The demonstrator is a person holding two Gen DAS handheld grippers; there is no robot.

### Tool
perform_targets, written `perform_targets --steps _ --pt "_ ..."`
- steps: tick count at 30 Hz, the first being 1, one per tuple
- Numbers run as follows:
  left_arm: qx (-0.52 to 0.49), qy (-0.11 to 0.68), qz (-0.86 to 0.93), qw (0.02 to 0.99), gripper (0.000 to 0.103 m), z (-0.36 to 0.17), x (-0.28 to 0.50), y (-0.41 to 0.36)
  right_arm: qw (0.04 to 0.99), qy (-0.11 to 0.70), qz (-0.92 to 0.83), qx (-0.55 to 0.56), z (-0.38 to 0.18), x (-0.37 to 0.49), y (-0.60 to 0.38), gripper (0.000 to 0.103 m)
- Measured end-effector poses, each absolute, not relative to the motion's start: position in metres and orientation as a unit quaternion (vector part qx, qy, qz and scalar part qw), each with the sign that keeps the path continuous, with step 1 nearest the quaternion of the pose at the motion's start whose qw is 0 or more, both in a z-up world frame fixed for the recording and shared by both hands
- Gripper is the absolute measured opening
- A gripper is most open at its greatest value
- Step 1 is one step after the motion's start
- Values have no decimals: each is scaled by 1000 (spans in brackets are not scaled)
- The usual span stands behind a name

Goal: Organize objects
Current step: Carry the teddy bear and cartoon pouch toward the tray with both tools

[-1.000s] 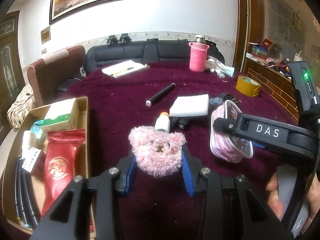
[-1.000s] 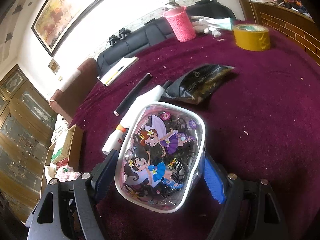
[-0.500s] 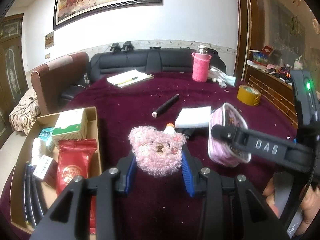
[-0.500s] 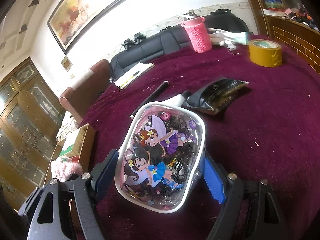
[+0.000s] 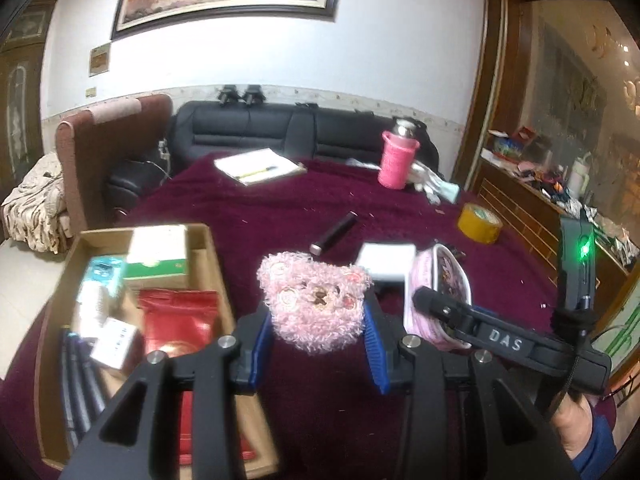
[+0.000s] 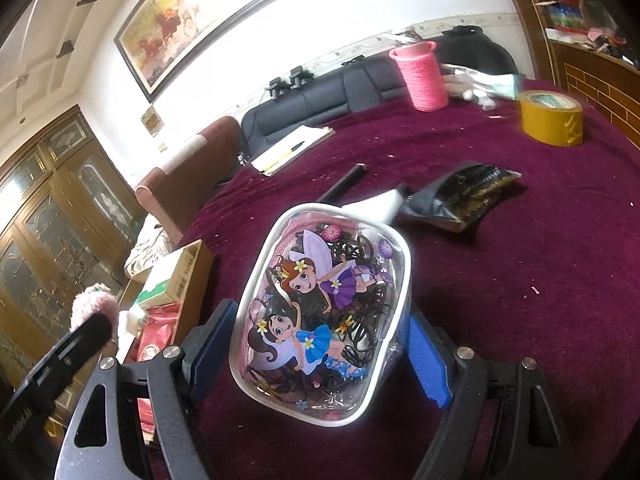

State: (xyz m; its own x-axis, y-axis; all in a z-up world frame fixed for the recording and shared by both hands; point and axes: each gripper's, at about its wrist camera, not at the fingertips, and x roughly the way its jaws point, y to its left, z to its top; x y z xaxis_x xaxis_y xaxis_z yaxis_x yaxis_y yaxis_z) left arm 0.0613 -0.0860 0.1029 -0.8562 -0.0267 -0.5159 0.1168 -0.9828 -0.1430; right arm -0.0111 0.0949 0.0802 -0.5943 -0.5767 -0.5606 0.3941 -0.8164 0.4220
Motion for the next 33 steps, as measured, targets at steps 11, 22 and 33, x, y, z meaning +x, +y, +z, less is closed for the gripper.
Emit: perform_targets --steps 11,22,33 --pt "303 184 -934 47 39 110 84 -201 396 -47 -842 364 117 62 2 85" --pt "366 223 -898 98 39 93 59 -310 449 51 -794 405 107 96 -106 85" --pt "428 217 -871 102 39 56 4 -334 456 92 -755 463 72 107 -168 86"
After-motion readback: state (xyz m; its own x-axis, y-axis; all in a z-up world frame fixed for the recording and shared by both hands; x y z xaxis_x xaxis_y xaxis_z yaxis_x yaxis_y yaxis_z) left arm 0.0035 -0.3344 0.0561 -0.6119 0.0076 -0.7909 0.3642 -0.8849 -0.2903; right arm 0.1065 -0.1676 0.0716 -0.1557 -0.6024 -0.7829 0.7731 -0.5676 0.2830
